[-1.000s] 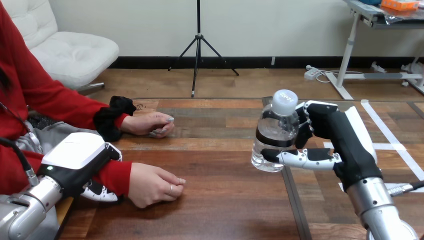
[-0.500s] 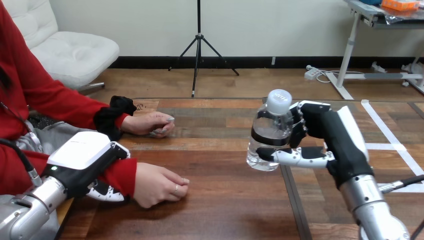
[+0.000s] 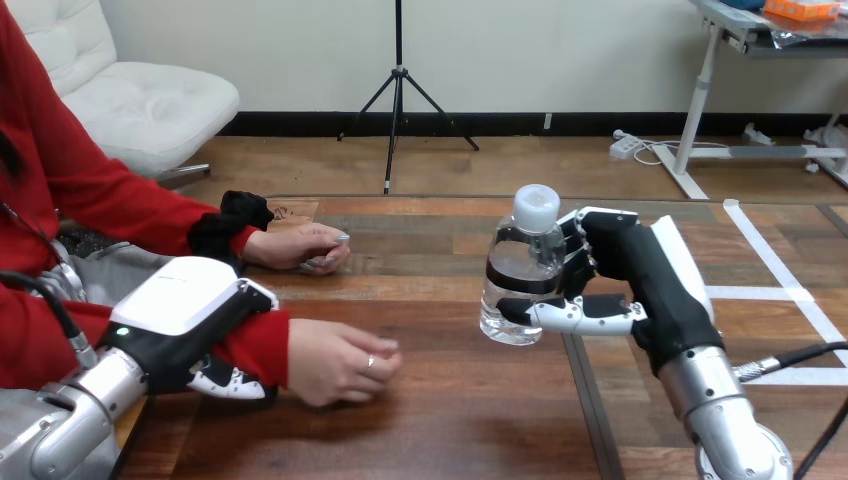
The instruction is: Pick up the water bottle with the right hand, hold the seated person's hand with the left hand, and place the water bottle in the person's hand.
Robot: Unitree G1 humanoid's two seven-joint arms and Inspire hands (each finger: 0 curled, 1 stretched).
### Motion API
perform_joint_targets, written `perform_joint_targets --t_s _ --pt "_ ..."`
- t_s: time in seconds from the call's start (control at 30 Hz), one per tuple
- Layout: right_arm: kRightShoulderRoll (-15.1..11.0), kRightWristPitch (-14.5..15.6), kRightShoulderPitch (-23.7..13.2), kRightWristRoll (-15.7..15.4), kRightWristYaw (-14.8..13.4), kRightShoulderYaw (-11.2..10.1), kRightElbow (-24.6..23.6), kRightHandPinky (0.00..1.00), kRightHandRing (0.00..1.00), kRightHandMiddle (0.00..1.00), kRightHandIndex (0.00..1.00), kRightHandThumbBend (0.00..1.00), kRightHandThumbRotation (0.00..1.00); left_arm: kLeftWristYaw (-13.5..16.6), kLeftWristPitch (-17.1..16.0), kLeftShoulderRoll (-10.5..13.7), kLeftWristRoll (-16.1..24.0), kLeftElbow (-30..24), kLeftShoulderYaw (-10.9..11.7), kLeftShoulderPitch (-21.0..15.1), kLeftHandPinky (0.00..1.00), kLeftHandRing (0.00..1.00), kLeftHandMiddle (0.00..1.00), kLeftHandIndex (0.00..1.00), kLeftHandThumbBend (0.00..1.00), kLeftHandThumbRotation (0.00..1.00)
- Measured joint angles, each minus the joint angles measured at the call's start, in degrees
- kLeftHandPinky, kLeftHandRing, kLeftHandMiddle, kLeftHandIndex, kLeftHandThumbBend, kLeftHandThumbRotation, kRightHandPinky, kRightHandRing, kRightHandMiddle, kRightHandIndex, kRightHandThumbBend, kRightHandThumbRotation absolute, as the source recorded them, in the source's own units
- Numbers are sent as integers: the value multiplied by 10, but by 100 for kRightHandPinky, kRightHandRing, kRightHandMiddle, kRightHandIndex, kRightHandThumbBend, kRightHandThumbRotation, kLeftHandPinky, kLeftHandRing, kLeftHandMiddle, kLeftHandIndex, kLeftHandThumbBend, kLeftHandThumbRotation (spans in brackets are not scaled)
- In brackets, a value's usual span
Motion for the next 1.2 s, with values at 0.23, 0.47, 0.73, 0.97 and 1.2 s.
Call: perform_joint_targets --t_s 0.23,0.47,0.73,0.97,1.2 --pt "3 0 -7 -13 -12 4 7 30 35 43 44 84 0 -13 1 0 -7 -30 9 14 30 35 41 43 68 17" --pt "4 -5 -12 -15 -12 7 20 30 36 44 44 84 0 -28 1 0 -11 -58 19 28 31 35 41 43 69 16" --pt "7 -8 -12 -17 -12 12 35 32 37 44 44 84 0 -49 4 1 -12 -90 34 43 30 35 40 43 69 13" --pt "14 -8 -12 -20 -12 16 51 32 38 45 44 84 0 -71 12 0 -17 -122 45 56 29 33 39 42 69 10" --pt "20 -8 -12 -22 -12 21 65 31 37 44 44 84 0 -89 20 -1 -30 -153 55 68 28 33 39 42 69 9"
